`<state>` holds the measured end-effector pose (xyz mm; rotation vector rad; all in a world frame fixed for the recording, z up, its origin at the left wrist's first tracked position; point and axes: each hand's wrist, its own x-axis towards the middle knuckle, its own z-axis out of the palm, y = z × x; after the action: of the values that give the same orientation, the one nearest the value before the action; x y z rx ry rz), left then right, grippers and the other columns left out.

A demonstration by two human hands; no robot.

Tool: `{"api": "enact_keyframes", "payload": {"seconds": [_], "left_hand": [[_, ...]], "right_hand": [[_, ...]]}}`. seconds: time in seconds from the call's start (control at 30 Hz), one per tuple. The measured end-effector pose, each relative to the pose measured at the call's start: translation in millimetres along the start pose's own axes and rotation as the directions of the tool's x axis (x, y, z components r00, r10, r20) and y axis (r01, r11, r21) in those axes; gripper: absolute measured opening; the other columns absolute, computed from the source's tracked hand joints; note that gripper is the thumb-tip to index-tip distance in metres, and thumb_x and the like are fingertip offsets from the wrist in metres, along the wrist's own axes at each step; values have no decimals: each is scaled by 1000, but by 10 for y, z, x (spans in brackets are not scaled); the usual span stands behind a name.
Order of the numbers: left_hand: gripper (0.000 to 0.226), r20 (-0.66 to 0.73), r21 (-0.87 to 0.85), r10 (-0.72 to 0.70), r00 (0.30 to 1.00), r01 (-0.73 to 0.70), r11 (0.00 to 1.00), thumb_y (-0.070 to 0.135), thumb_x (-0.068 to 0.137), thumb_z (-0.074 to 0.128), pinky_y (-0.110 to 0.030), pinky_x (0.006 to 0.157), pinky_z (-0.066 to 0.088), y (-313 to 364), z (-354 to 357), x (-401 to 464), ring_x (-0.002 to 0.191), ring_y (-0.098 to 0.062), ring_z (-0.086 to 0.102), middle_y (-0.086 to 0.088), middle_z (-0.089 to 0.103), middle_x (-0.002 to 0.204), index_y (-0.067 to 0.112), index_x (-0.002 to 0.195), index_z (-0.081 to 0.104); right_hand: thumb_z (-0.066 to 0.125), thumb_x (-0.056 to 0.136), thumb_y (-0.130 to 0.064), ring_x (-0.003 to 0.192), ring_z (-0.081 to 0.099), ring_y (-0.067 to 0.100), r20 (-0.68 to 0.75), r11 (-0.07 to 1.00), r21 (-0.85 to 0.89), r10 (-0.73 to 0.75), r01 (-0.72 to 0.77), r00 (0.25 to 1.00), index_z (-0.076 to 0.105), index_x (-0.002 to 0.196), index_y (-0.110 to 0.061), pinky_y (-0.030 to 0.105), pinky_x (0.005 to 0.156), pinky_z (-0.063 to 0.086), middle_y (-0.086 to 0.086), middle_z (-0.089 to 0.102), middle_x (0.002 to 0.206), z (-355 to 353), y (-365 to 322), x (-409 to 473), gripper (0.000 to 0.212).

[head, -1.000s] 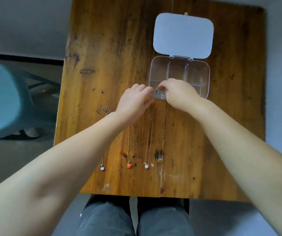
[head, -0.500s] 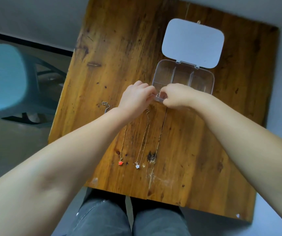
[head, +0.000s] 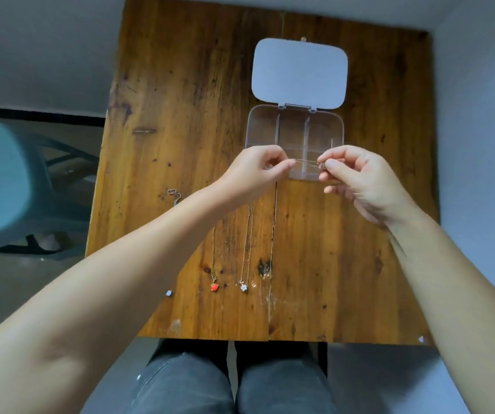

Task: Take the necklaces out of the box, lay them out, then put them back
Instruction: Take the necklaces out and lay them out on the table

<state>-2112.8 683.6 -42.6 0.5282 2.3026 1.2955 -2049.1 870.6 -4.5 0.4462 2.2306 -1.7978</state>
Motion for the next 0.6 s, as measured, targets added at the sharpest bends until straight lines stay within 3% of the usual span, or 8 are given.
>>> {"api": "enact_keyframes", "payload": {"seconds": [0.07,0.17,0.27,0.37,0.47,0.6], "left_hand": [[33,47,-69,-17,999,20,997,36,92,53,-12,49,39,48,-37,0,50,0,47,5,61,64,13,71,64],[35,141,-88,-51,989,64,994,37,92,53,-6,42,35,101,-52,51,42,4,46,6,56,56,20,62,57],[35,232,-59,-87,969,104,993,37,92,53,-5,42,35,129,64,108,42,6,47,7,51,54,22,60,55],[37,275,-25,-116,954,128,991,40,92,52,-12,48,39,120,256,182,43,2,44,7,49,54,18,61,53],[35,274,168,-86,958,40,985,36,92,51,-20,51,34,72,492,245,51,-8,44,4,48,59,15,64,50],[26,321,527,29,947,-203,825,31,94,50,-29,57,36,-89,722,250,70,-21,54,-5,58,78,11,76,53]], "right_hand": [[55,93,-7,70,66,6,-85,991,96,97,-88,992,67,89,-17,18,59,54,3,65,81,-120,163,-230,16],[54,92,-3,63,65,3,-152,957,140,274,-254,950,66,87,-11,16,56,54,7,64,79,-113,552,-603,15],[56,92,-6,66,68,6,-188,905,132,423,-404,887,66,91,-10,17,57,54,8,68,82,130,951,-994,11],[55,93,-9,64,69,8,-238,840,270,531,-470,813,64,89,-14,18,53,52,9,69,82,473,1223,-1308,10],[54,93,-10,60,68,8,-291,798,351,591,-490,753,61,89,-14,19,51,51,7,69,79,821,1373,-1458,9],[56,92,-15,64,67,8,-405,845,185,531,-503,744,57,86,-21,16,55,51,-1,69,80,1212,1439,-1473,8]]}}
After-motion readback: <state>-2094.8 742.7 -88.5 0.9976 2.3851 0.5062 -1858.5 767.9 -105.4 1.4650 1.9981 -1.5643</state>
